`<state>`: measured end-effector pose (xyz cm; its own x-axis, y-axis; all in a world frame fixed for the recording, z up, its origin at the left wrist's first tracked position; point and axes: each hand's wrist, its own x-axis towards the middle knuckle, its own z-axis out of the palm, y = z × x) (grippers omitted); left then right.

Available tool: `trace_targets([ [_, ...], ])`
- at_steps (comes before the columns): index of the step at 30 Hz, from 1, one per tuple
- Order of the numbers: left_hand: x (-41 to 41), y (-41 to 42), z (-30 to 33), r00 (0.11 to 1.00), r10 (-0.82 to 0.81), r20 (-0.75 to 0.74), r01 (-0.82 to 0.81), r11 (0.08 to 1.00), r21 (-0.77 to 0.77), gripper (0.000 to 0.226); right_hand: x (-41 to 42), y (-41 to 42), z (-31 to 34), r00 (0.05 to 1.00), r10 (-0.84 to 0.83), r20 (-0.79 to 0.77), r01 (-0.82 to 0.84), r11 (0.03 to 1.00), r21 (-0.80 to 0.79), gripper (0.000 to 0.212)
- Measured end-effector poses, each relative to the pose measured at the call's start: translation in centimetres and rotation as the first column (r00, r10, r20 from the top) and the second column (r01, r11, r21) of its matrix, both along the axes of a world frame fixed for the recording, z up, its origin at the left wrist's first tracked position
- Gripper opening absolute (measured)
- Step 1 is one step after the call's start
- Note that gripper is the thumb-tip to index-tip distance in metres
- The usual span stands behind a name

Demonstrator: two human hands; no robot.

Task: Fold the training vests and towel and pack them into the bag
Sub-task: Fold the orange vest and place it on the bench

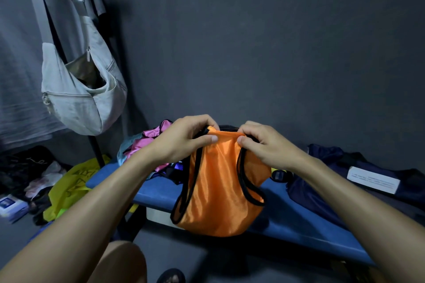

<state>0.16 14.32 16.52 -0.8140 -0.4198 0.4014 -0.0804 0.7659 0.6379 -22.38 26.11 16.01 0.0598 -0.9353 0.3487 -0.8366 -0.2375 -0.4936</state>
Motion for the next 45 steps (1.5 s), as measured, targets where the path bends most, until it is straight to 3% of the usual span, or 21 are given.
trace_targets([
  [8, -0.5, -0.4, -0.3, 0.999, 0.030, -0.037, -0.029, 0.999, 0.024, 0.011, 0.3, 0.0, -0.2, 0.999, -0.039, -0.017, 0.039, 0.999, -0.017, 0.022],
  [12, -0.4, -0.7, -0.6, 0.998, 0.068, -0.016, -0.068, 0.998, 0.006, 0.010, 0.4, -0.1, -0.3, 0.999, -0.038, -0.031, 0.039, 0.999, 0.021, 0.007],
  [16, 0.5, -1.2, -1.0, 0.999, 0.021, 0.027, -0.024, 0.992, 0.120, 0.013, -0.1, -0.4, 0.5, 1.000, -0.029, -0.003, 0.029, 0.998, 0.057, 0.015],
  [21, 0.5, -1.3, -1.7, 0.994, 0.081, -0.070, -0.064, 0.974, 0.219, 0.009, -0.3, -0.9, 0.6, 0.990, -0.012, 0.141, 0.006, 0.999, 0.045, 0.020],
  [28, 0.3, -2.5, -2.5, 0.965, 0.257, -0.054, -0.256, 0.966, 0.020, 0.006, 1.8, -1.8, -1.4, 0.993, -0.053, 0.101, 0.062, 0.994, -0.086, 0.010],
  [31, -0.5, -4.8, -0.2, 0.961, 0.272, 0.050, -0.257, 0.945, -0.202, 0.013, 2.6, -3.1, -2.1, 0.978, -0.093, 0.188, 0.103, 0.994, -0.044, 0.022],
  [34, -5.5, -7.3, 1.3, 0.977, 0.194, 0.084, -0.153, 0.923, -0.352, 0.021, 1.5, -4.6, -4.4, 0.872, -0.201, 0.447, 0.241, 0.970, -0.033, 0.032],
  [38, -11.8, -9.2, -2.7, 0.967, 0.204, 0.153, -0.122, 0.897, -0.425, 0.040, -2.1, -5.2, -10.4, 0.615, -0.403, 0.678, 0.468, 0.878, 0.098, 0.026],
  [42, -7.7, -10.4, -10.1, 0.964, 0.265, 0.009, -0.253, 0.929, -0.269, 0.027, -5.9, -3.4, -19.7, 0.372, -0.661, 0.651, 0.540, 0.725, 0.427, 0.020],
  [45, -2.8, -10.0, -15.0, 0.911, 0.389, 0.135, -0.374, 0.919, -0.126, 0.020, -7.6, -2.2, -22.9, 0.318, -0.729, 0.606, 0.546, 0.664, 0.512, 0.021],
])
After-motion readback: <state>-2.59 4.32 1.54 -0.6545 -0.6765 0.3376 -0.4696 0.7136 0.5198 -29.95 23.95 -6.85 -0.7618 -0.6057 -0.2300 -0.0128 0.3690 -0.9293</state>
